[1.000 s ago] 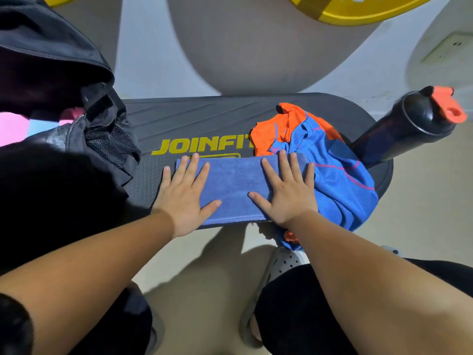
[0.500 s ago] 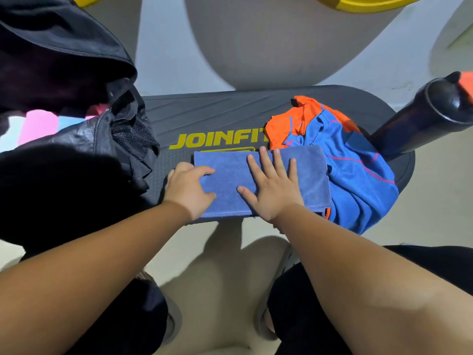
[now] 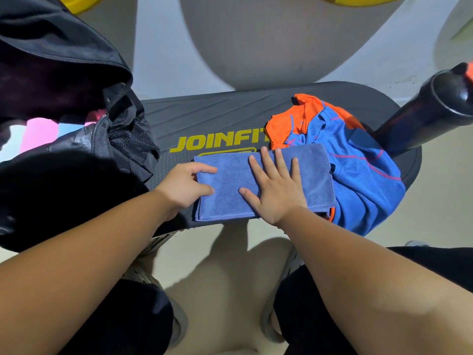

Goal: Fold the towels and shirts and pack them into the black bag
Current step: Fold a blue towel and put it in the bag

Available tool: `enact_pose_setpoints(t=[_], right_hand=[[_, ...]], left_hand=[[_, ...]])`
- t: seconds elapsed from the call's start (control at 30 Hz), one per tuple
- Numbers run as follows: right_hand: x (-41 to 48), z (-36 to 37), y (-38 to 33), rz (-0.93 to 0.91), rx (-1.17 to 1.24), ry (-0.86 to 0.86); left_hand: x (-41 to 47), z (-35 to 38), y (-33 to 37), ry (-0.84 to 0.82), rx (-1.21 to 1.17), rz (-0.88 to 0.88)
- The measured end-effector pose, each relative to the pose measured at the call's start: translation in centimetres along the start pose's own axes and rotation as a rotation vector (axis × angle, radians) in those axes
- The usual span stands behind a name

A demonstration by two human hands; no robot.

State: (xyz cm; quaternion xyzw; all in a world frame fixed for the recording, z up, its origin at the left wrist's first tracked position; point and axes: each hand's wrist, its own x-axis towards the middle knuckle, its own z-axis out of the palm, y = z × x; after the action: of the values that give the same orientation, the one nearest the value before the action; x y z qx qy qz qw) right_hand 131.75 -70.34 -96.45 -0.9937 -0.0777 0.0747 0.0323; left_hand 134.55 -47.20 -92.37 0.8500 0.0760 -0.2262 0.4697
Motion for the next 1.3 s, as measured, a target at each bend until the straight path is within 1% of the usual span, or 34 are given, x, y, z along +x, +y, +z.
enact_pose_setpoints(t=[0.1, 0.17, 0.27, 0.33, 0.43, 0.5, 0.57, 0.63, 0.67, 0.7, 0.77, 0.83, 0.9, 0.97, 1.03, 1.1, 1.17, 1.23, 1.3], right_hand=[[0.2, -0.2, -0.2, 0.007, -0.001, -0.021], [0.7, -0.5, -1.0, -0.01, 0.014, -0.037], [1.3, -0.4, -3.0, -0.086, 0.025, -0.058], [1.3, -0.1, -3.6, -0.088, 0.015, -0.071], [1.5, -0.2, -3.6, -0.094, 0.034, -0.118], [1.6, -1.1, -3.4, -0.107, 0.115, -0.162], [1.7, -2.4, -2.9, -0.115, 0.292, -0.201], [1.8, -5.0, -1.7, -0.09, 0.586, -0.23], [2.1, -6.5, -0.9, -0.053, 0.708, -0.224], [2.4, -8.1, 0.1, -0.019, 0.762, -0.195], [3.2, -11.0, 2.6, 0.04, 0.731, -0.158], [3.4, -12.8, 5.4, 0.115, 0.744, -0.237], [2.7, -13.3, 8.0, 0.24, 0.93, -0.371], [1.5, -13.1, 9.9, 0.324, 1.13, -0.433], [1.1, -12.3, 11.1, 0.367, 1.231, -0.454], [1.1, -11.8, 11.5, 0.361, 1.263, -0.474], [1.3, -11.2, 11.3, 0.317, 1.259, -0.53], [1.4, -11.0, 10.6, 0.283, 1.197, -0.559], [1.7, -10.7, 10.3, 0.269, 1.134, -0.528]], left_hand=[[-0.3, -0.7, 0.4, -0.01, 0.018, 0.013], [-0.5, -1.6, 0.9, 0.036, 0.065, 0.028], [-1.2, -3.4, 0.7, 0.177, 0.307, 0.119], [-2.1, -3.9, 0.3, 0.188, 0.411, 0.19], [-2.7, -3.5, 0.6, 0.2, 0.352, 0.151], [-2.7, -3.2, 2.0, 0.223, 0.284, 0.136], [-3.0, -3.0, 4.0, 0.175, 0.199, 0.172], [-3.5, -2.5, 6.1, 0.094, 0.119, 0.204], [-3.7, -2.1, 7.3, 0.067, 0.102, 0.216], [-3.7, -1.4, 8.4, 0.055, 0.109, 0.231], [-3.3, 0.5, 10.1, 0.039, 0.158, 0.251], [-2.8, 3.1, 11.5, -0.025, 0.191, 0.252], [-1.9, 6.1, 11.9, -0.09, 0.228, 0.242], [-0.8, 8.8, 11.9, -0.089, 0.272, 0.233], [0.1, 10.9, 11.8, -0.043, 0.273, 0.224], [0.8, 12.4, 11.7, -0.008, 0.245, 0.212], [1.2, 13.5, 11.4, -0.004, 0.186, 0.2], [1.3, 14.0, 11.0, -0.015, 0.124, 0.209], [1.0, 13.8, 10.7, -0.019, -0.002, 0.194]])
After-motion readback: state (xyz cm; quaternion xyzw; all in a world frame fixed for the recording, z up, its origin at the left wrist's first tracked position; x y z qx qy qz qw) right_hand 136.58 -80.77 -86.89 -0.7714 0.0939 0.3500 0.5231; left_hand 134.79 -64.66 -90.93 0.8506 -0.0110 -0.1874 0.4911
